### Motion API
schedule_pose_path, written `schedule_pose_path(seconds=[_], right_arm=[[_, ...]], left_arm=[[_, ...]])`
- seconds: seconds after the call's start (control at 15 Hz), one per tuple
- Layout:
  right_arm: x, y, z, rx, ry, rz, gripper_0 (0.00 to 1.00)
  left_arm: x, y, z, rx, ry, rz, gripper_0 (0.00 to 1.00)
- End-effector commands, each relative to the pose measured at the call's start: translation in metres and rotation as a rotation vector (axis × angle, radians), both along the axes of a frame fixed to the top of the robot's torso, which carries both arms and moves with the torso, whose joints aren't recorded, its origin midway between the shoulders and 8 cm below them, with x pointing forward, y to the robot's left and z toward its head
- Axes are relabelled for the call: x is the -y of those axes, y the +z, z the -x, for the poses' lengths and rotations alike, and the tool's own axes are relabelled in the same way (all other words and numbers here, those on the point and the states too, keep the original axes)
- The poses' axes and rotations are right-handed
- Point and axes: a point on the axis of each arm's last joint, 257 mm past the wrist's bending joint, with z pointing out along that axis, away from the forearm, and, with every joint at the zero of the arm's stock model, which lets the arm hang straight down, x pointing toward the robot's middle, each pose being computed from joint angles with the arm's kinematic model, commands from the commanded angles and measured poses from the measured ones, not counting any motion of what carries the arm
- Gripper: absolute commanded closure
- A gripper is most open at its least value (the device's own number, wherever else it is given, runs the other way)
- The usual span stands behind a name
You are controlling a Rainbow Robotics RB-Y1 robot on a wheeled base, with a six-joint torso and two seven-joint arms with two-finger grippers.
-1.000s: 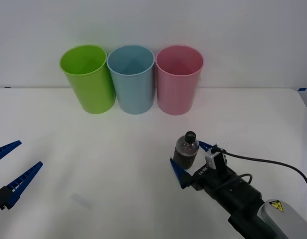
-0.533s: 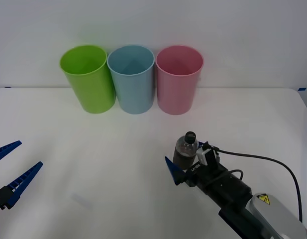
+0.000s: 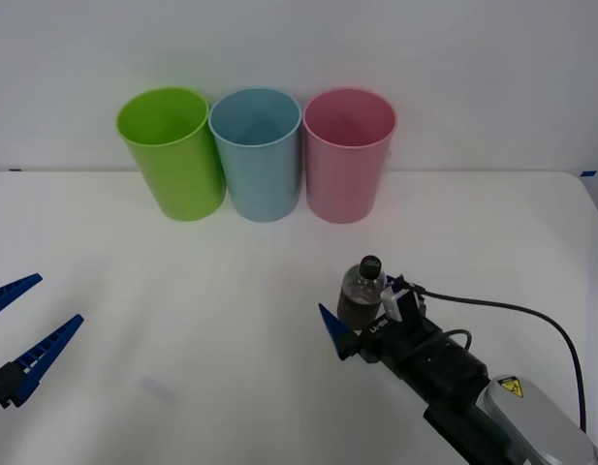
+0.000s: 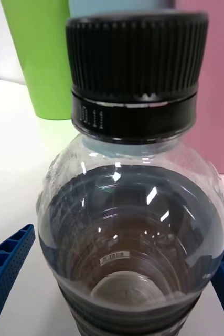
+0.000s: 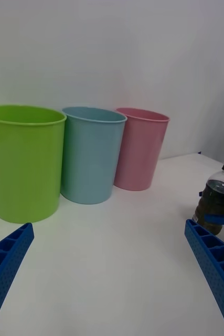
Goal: Grasp the object on the table and drop it into the matching bin: aluminum can to the light blue bin, PET bottle to the pink bin.
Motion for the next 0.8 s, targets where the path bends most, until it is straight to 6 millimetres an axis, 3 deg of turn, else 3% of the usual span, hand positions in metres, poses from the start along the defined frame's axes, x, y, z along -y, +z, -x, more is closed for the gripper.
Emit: schedule_pose_path(seconds=[0.07, 0.13, 0.2, 0.27, 0.33, 0.8], right_arm=[[0.0, -0.0004, 0.0004, 0.0, 0.0, 0.001, 0.0], [0.0, -0.0003, 0.0003, 0.0, 0.0, 0.001, 0.0], [0.0, -0.0004, 0.0004, 0.001, 0.001, 0.002, 0.1], [0.0, -0.0004, 0.0004, 0.001, 0.001, 0.002, 0.64], [-0.0015, 0.0006, 0.0012, 0.004, 0.007, 0.003, 1.0], [-0.0015, 0.0011, 0.0012, 0.009, 0.01, 0.007, 1.0]], left_arm=[[0.0, 0.0, 0.0, 0.0, 0.0, 0.0, 0.0], [0.0, 0.0, 0.0, 0.0, 0.0, 0.0, 0.0], [0.0, 0.0, 0.0, 0.0, 0.0, 0.0, 0.0], [0.0, 0.0, 0.0, 0.0, 0.0, 0.0, 0.0], [0.0, 0.0, 0.0, 0.0, 0.0, 0.0, 0.0], [0.0, 0.0, 0.0, 0.0, 0.0, 0.0, 0.0]])
